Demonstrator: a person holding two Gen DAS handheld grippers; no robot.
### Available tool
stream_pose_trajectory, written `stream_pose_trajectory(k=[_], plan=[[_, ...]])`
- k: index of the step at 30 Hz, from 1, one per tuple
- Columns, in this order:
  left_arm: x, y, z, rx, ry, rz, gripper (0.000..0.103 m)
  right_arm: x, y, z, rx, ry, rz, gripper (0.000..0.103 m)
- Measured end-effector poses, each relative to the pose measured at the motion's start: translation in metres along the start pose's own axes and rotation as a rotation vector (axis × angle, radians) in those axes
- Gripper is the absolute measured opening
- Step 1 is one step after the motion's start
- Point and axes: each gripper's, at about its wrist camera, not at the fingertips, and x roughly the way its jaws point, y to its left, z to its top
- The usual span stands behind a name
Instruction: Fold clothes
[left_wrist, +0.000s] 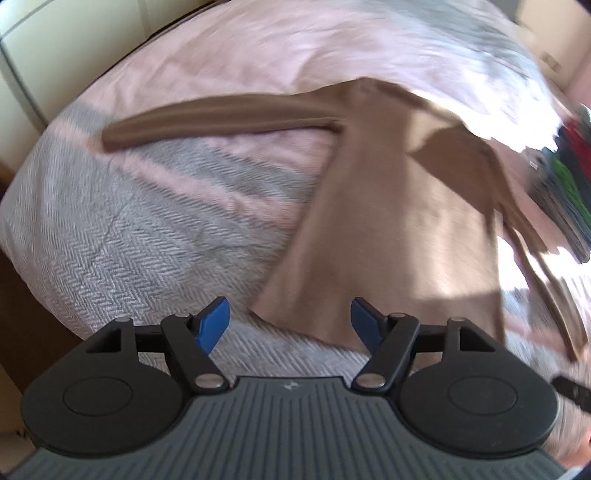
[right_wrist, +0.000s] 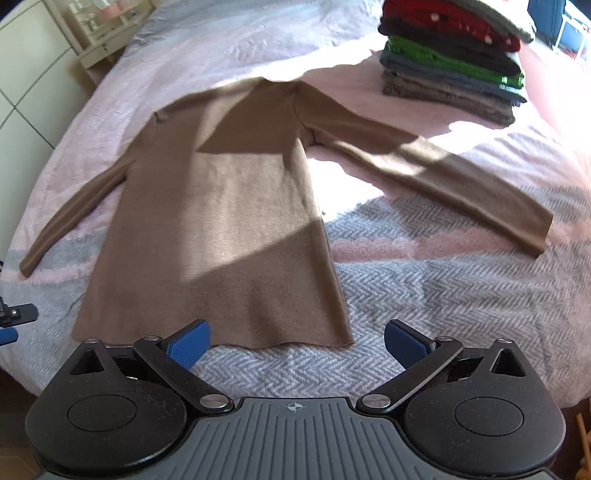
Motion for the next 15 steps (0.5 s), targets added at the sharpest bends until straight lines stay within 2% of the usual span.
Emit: stream_pose_trajectory(k=[3, 6, 10, 15], plan=[[0.034, 0.033, 0.029, -0.117, 0.02, -0.024, 0.069, 0.029, 0.007, 0.016, 0.029, 0.035, -0.018, 0.103], [0.066, 0.073, 0.064, -0.276, 0.012, -0.085, 0.069, 0.055, 0.017, 0.042, 0.051, 0.035, -0.04, 0.103], [0.112, 0.131, 0.108, -0.526, -0.025, -0.147, 0.069, 0.086, 0.028, 0.08, 0.08, 0.011, -0.071, 0.103], [0.168, 0.202, 0.138, -0.805, -0.093, -0.174, 0.063, 0.121, 0.039, 0.119, 0.108, -0.017, -0.104, 0.103]])
